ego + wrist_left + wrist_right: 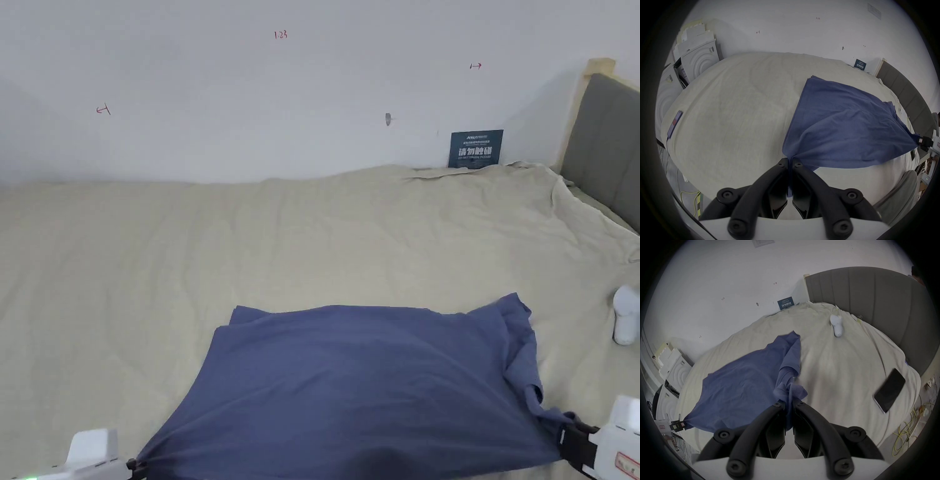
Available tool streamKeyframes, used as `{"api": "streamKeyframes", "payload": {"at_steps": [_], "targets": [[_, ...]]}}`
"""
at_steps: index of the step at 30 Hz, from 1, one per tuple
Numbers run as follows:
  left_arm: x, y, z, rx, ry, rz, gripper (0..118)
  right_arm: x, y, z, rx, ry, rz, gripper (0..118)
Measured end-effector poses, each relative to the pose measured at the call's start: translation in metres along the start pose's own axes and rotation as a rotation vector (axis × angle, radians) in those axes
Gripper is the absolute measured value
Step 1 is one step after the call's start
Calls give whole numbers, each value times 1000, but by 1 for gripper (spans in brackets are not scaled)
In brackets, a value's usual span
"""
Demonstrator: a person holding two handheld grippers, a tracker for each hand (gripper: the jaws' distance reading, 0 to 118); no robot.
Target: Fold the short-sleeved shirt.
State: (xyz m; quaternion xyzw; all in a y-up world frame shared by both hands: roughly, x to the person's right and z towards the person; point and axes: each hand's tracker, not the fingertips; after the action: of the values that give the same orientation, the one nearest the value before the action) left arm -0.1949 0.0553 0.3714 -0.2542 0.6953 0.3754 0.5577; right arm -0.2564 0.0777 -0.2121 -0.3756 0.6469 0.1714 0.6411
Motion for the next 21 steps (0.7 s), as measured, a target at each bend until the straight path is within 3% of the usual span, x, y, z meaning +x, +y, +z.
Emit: {"api": "streamKeyframes", "payload": {"at_steps": [9, 14, 21], "targets": [[-3, -34, 28, -32, 16, 1, 1, 13, -36, 16, -57, -40, 66, 5], [1, -32, 4, -66, 35, -28, 1, 7, -44, -5, -126, -103, 163, 5], [43, -20, -18, -138, 9, -53, 1, -13, -52, -41, -283, -125, 193, 5]]}}
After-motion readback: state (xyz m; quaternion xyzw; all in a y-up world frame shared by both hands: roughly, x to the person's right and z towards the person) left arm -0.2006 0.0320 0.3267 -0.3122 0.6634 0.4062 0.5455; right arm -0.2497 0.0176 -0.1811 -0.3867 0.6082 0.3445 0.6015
